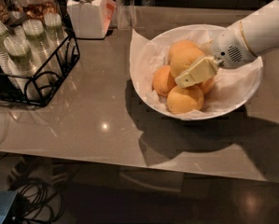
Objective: Pick orange from white bowl
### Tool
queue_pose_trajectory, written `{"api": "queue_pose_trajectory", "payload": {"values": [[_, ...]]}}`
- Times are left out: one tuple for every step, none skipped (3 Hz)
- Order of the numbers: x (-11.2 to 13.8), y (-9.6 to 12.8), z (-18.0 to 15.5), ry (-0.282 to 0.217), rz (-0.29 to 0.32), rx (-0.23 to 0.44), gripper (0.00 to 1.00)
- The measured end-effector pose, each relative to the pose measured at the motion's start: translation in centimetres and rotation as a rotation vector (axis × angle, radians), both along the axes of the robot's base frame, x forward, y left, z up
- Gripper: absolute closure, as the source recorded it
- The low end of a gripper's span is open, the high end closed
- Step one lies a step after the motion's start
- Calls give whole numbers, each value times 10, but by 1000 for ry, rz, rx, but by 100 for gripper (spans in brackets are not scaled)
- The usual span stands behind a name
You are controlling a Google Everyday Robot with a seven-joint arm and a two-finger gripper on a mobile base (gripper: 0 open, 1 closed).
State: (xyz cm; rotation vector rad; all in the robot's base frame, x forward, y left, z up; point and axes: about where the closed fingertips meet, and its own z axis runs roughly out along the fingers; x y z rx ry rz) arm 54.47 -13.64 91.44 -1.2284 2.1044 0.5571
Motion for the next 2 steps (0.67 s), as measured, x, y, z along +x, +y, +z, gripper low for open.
{"api": "queue_pose_trajectory", "payload": {"values": [[0, 0, 0, 0, 0, 0, 66], [0, 0, 0, 0, 0, 0, 89]]}}
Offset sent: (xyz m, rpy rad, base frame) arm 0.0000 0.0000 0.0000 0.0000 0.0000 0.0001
